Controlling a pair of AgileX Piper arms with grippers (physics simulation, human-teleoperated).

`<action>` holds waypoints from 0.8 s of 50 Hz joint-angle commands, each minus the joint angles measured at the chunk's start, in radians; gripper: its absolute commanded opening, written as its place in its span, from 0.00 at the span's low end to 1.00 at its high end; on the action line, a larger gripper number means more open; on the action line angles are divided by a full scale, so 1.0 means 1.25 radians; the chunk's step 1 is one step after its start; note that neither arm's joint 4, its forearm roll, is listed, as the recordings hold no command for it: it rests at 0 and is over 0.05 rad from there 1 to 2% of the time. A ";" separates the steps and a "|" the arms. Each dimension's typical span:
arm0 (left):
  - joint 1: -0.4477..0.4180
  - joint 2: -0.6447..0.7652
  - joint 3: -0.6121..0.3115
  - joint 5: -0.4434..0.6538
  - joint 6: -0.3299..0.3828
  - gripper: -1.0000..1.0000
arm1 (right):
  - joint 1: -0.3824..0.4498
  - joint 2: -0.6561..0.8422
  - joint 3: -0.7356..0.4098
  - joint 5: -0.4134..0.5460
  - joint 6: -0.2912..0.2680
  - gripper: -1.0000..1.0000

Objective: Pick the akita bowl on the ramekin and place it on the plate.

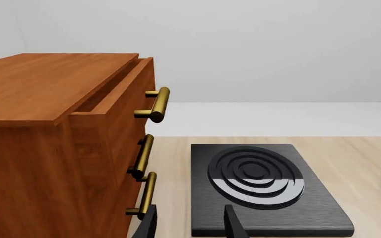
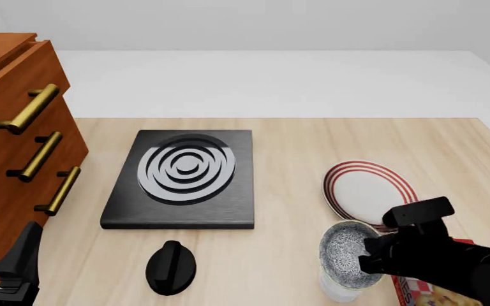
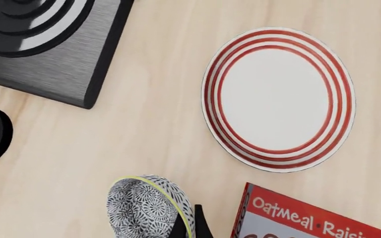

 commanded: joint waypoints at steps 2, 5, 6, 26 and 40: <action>0.000 0.000 0.000 0.000 0.000 1.00 | -0.001 -0.043 -0.046 0.050 -0.005 0.00; 0.000 0.000 0.000 0.000 0.000 1.00 | -0.003 -0.049 -0.056 0.058 -0.008 0.00; 0.000 0.000 0.000 0.000 0.000 1.00 | -0.002 -0.056 -0.064 0.066 -0.008 0.00; 0.000 0.000 0.000 0.000 0.000 1.00 | -0.085 -0.101 -0.141 0.102 -0.034 0.00; 0.000 0.000 0.000 0.000 0.000 1.00 | -0.167 -0.062 -0.188 0.056 -0.006 0.00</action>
